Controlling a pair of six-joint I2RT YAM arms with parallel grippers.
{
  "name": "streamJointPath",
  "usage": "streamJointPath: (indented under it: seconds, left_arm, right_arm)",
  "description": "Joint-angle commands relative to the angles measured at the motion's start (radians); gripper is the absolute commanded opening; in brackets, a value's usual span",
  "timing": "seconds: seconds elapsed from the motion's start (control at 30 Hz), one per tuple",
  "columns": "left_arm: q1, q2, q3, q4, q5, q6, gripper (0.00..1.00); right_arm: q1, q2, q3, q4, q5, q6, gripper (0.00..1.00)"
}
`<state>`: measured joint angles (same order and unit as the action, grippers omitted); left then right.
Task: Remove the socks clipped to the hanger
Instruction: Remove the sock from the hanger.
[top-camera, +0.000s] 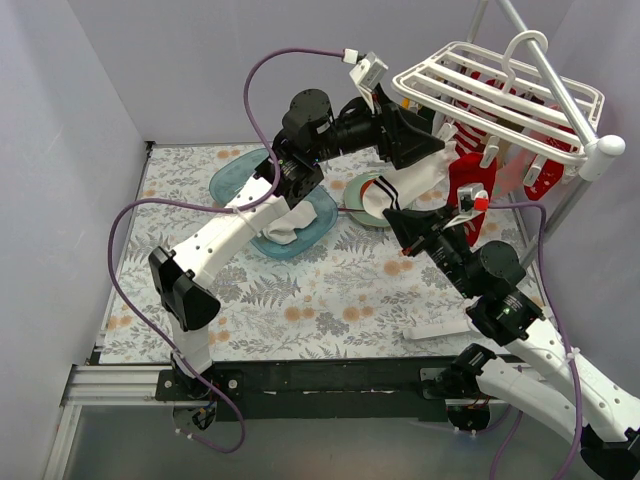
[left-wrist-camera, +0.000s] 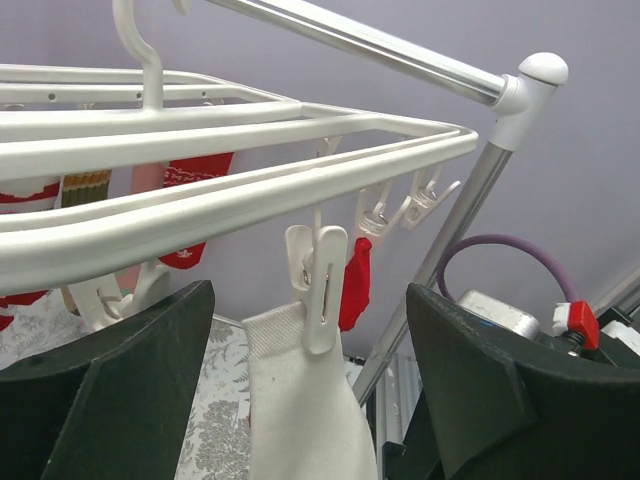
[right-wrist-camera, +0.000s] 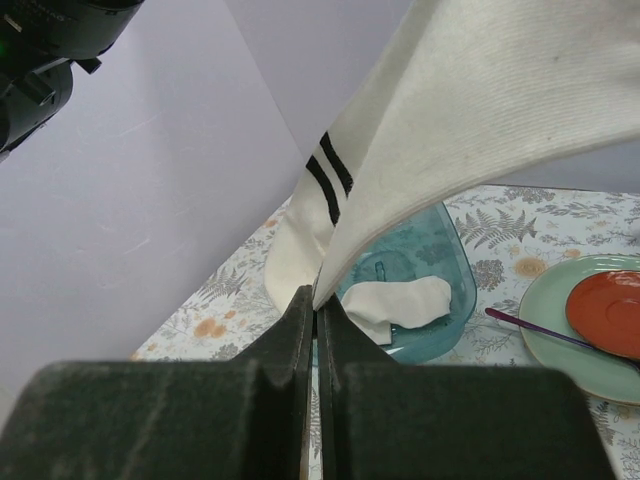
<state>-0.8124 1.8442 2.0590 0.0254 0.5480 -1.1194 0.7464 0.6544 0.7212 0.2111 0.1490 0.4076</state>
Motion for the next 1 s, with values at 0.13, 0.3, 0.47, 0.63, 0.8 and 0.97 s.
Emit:
streamJointPath:
  seconds: [0.13, 0.3, 0.47, 0.63, 0.8, 0.97]
  left_arm:
    - [-0.022, 0.026, 0.043, -0.018, -0.094, 0.007, 0.77]
    - [-0.030, 0.026, 0.026, 0.014, -0.132, -0.006, 0.77]
    - [-0.030, 0.035, 0.021, 0.057, -0.143, -0.042, 0.75]
    - [-0.030, 0.052, 0.041, 0.068, -0.145, -0.079, 0.72]
    - [-0.030, 0.064, 0.044, 0.077, -0.141, -0.117, 0.68]
    - [-0.028, 0.062, 0.035, 0.093, -0.137, -0.141, 0.63]
  right_arm:
    - [-0.002, 0.016, 0.060, 0.004, -0.045, -0.013, 0.01]
    - [-0.002, 0.025, 0.060, 0.007, -0.060, -0.013, 0.01]
    - [-0.002, 0.027, 0.060, 0.008, -0.065, -0.018, 0.01]
    - [-0.002, 0.027, 0.057, 0.007, -0.068, -0.016, 0.01]
    - [-0.002, 0.025, 0.055, 0.007, -0.068, -0.018, 0.01]
    - [-0.002, 0.021, 0.044, 0.005, -0.065, -0.015, 0.01]
